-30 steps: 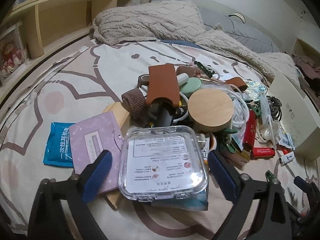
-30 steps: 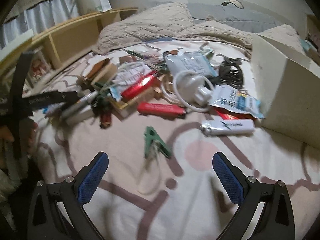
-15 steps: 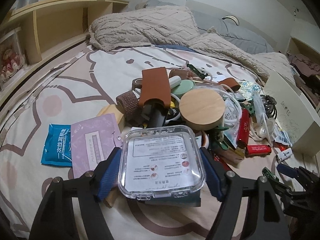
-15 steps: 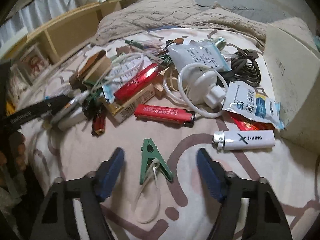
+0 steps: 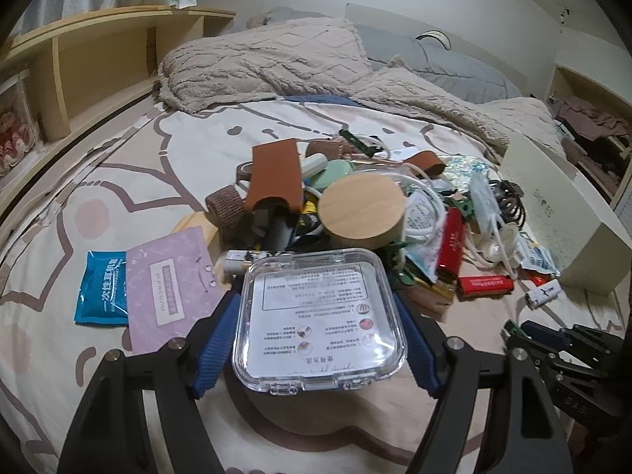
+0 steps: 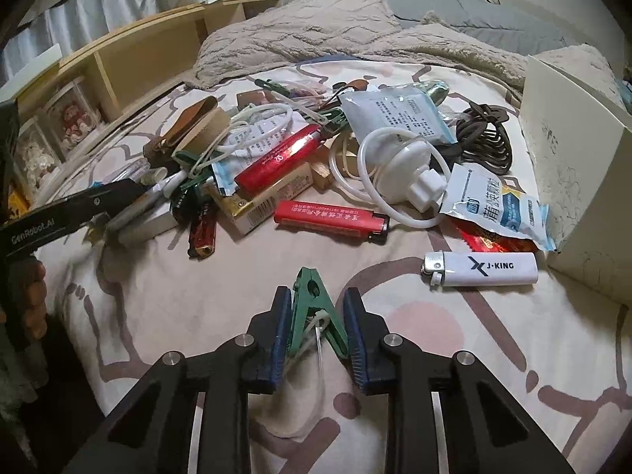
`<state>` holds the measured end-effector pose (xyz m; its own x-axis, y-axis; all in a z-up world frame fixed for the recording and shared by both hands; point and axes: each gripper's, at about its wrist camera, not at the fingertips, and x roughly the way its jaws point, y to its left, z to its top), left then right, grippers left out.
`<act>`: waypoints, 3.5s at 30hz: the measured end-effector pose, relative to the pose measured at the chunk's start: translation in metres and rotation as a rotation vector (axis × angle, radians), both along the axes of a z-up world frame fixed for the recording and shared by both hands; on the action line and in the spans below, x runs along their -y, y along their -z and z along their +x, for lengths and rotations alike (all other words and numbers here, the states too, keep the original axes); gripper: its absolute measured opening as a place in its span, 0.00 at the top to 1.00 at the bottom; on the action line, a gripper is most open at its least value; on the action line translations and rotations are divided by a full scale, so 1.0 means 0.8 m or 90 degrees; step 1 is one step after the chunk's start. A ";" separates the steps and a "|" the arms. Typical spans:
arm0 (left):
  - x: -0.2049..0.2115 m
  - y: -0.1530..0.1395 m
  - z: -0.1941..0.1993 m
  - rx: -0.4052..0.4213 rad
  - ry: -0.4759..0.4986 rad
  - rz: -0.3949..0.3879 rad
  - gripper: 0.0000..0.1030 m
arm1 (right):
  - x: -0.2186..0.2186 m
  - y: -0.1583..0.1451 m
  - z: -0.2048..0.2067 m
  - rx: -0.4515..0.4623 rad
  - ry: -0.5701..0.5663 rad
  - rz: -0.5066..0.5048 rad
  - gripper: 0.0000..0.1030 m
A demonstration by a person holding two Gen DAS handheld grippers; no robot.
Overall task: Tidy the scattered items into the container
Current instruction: 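Carry the clear case and green clothespin into the white box with both tools, then open both tools to release the case and clothespin inside the box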
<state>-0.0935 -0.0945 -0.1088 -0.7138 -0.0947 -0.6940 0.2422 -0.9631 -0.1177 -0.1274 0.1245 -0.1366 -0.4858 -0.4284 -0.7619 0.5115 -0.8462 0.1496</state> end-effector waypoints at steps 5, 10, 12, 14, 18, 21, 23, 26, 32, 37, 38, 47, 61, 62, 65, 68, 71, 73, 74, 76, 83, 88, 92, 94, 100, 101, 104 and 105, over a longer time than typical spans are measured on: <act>-0.010 -0.008 0.005 -0.013 0.010 0.008 0.26 | -0.008 -0.009 0.002 0.010 0.021 -0.020 0.73; -0.027 -0.019 0.006 -0.021 0.030 0.003 0.26 | -0.019 -0.030 0.009 -0.011 0.035 -0.038 0.73; -0.035 -0.025 0.006 -0.026 0.040 0.001 0.26 | -0.024 -0.040 0.010 -0.019 0.043 -0.044 0.73; -0.046 -0.032 0.004 -0.032 0.052 -0.002 0.26 | -0.028 -0.048 0.008 -0.026 0.052 -0.045 0.73; -0.068 -0.048 -0.006 -0.047 0.078 -0.005 0.26 | -0.045 -0.069 0.002 -0.048 0.074 -0.055 0.73; -0.089 -0.063 -0.015 -0.066 0.097 -0.005 0.26 | -0.061 -0.087 -0.001 -0.069 0.086 -0.059 0.73; -0.103 -0.075 -0.022 -0.079 0.112 -0.006 0.26 | -0.072 -0.101 -0.003 -0.083 0.093 -0.060 0.73; -0.122 -0.091 -0.033 -0.096 0.134 -0.004 0.26 | -0.091 -0.123 -0.007 -0.102 0.104 -0.059 0.73; -0.165 -0.126 -0.062 -0.127 0.184 0.007 0.26 | -0.133 -0.168 -0.024 -0.138 0.131 -0.051 0.73; -0.209 -0.154 -0.087 -0.149 0.231 -0.004 0.26 | -0.170 -0.208 -0.043 -0.171 0.154 -0.041 0.73; -0.218 -0.160 -0.092 -0.155 0.240 -0.010 0.26 | -0.177 -0.214 -0.048 -0.176 0.159 -0.040 0.73; -0.279 -0.197 -0.144 -0.171 0.294 0.002 0.26 | -0.253 -0.247 -0.106 -0.193 0.232 -0.027 0.73; -0.373 -0.188 -0.233 -0.123 0.359 0.019 0.26 | -0.322 -0.201 -0.239 -0.070 0.293 0.011 0.73; -0.378 -0.184 -0.238 -0.117 0.362 0.015 0.26 | -0.326 -0.196 -0.249 -0.060 0.302 0.013 0.73; -0.392 -0.173 -0.254 -0.100 0.366 0.009 0.26 | -0.337 -0.178 -0.278 -0.036 0.328 0.041 0.73; -0.401 -0.161 -0.267 -0.085 0.368 0.002 0.26 | -0.349 -0.160 -0.302 0.001 0.343 0.052 0.73; -0.405 -0.148 -0.281 -0.068 0.367 0.002 0.26 | -0.353 -0.132 -0.325 0.047 0.338 0.083 0.73; -0.407 -0.140 -0.289 -0.053 0.367 0.000 0.26 | -0.351 -0.118 -0.337 0.057 0.333 0.118 0.73; -0.408 -0.135 -0.294 -0.043 0.368 -0.001 0.26 | -0.349 -0.114 -0.341 0.057 0.335 0.129 0.73; -0.409 -0.129 -0.302 -0.028 0.369 0.005 0.26 | -0.349 -0.107 -0.350 0.062 0.328 0.133 0.73; -0.412 -0.113 -0.322 0.003 0.367 0.003 0.26 | -0.351 -0.113 -0.358 0.060 0.319 0.124 0.73; -0.416 -0.108 -0.332 0.029 0.369 0.008 0.26 | -0.351 -0.131 -0.335 0.024 0.297 0.109 0.66; -0.428 -0.102 -0.339 0.064 0.377 0.004 0.26 | -0.355 -0.136 -0.310 0.026 0.294 0.097 0.66; -0.435 -0.098 -0.339 0.080 0.387 0.002 0.26 | -0.356 -0.134 -0.296 0.027 0.290 0.101 0.66; -0.452 -0.085 -0.345 0.105 0.386 -0.004 0.26 | -0.368 -0.134 -0.255 0.020 0.293 0.091 0.66; -0.453 -0.083 -0.348 0.106 0.378 -0.003 0.26 | -0.370 -0.133 -0.251 0.020 0.293 0.085 0.66; -0.452 -0.080 -0.358 0.104 0.359 0.002 0.26 | -0.376 -0.131 -0.238 0.018 0.297 0.079 0.66; -0.452 -0.079 -0.361 0.105 0.357 0.009 0.26 | -0.377 -0.130 -0.235 0.018 0.297 0.079 0.66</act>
